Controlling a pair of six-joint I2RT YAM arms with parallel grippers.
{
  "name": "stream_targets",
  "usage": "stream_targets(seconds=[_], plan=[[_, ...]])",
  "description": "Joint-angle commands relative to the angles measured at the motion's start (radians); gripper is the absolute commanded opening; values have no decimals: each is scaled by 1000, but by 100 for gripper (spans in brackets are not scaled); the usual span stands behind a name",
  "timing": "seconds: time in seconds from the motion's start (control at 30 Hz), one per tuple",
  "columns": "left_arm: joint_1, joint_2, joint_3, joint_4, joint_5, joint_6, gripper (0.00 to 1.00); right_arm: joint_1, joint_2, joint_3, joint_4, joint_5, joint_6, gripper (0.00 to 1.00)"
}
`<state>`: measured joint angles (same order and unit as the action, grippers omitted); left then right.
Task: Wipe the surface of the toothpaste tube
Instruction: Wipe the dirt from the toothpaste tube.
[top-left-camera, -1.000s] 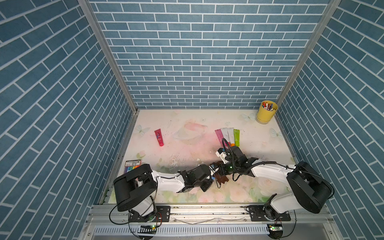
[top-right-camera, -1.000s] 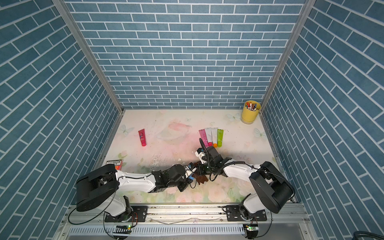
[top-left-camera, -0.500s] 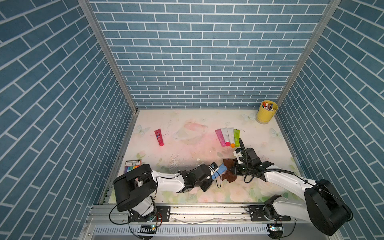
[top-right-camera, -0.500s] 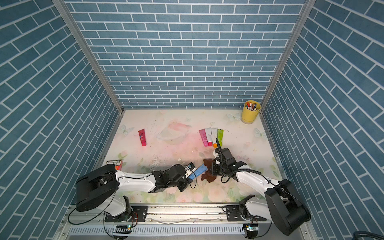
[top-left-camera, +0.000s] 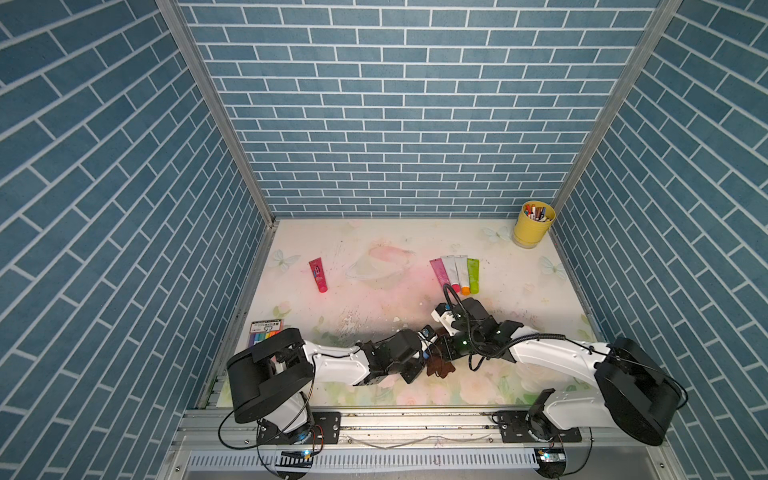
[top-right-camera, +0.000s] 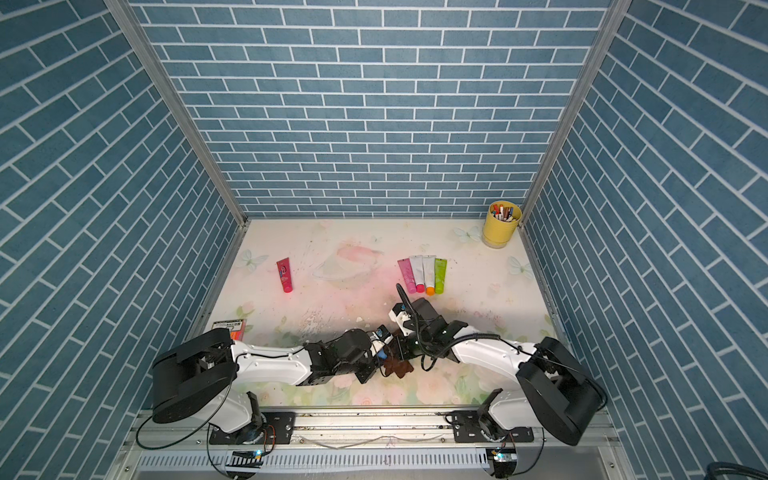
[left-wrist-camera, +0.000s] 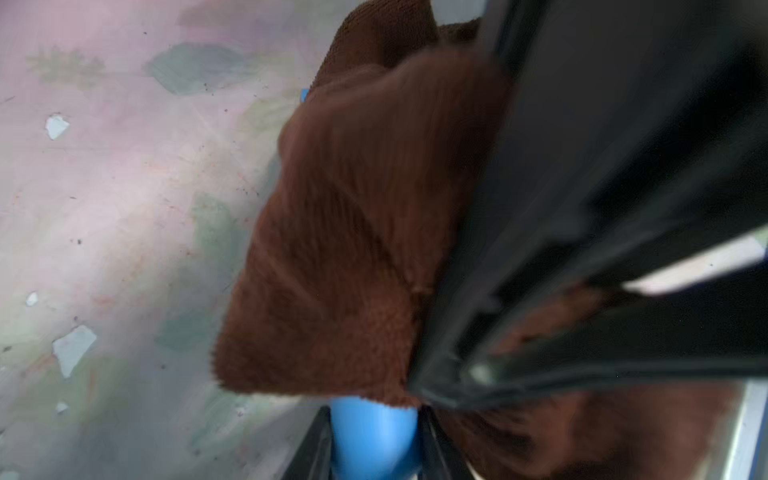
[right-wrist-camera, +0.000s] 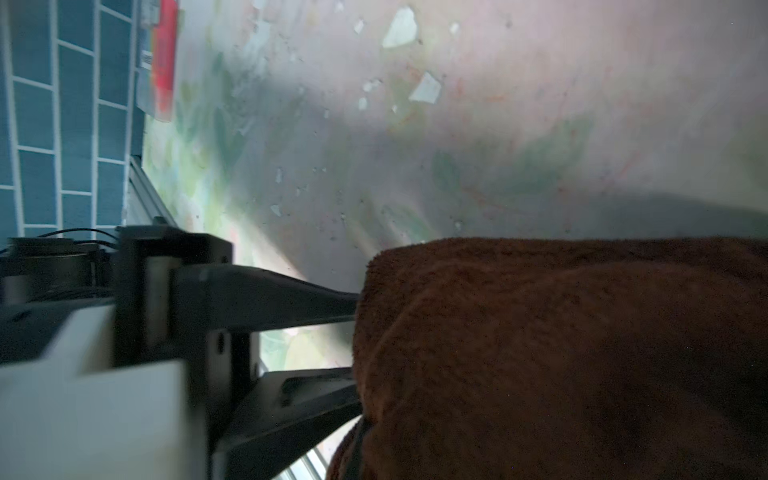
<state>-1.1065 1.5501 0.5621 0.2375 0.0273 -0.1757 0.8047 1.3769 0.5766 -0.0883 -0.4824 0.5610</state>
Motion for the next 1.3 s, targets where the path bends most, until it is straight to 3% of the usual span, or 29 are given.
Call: stream_targets(seconds=[0.0,0.13,0.2,0.33,0.57,0.73,1.0,1.17,1.27], plan=[[-4,-9,2,5,-1,1,0,-14,34,-2,-29,48,0,0],[-4,-15,1,3,0,2,0,-140,62,-50,-47,88,4,0],[-5,-18,-1,3,-2,1,0,-179,59,-44,-108,177,-18,0],[-4,-31,-10,9,0,1,0,-214,29,-18,-178,295,-18,0],[-4,-39,-13,8,2,1,0,-248,-1,5,-211,340,-21,0],[-4,-32,-11,9,3,2,0,-209,-61,-5,-112,108,-55,0],[-5,-24,-4,6,-3,1,0,4,12,64,-76,-60,-68,0],[-5,-26,-6,8,-1,1,0,8,55,60,-126,9,-87,0],[-5,-22,-3,6,0,2,0,-45,74,63,-163,81,-68,0]])
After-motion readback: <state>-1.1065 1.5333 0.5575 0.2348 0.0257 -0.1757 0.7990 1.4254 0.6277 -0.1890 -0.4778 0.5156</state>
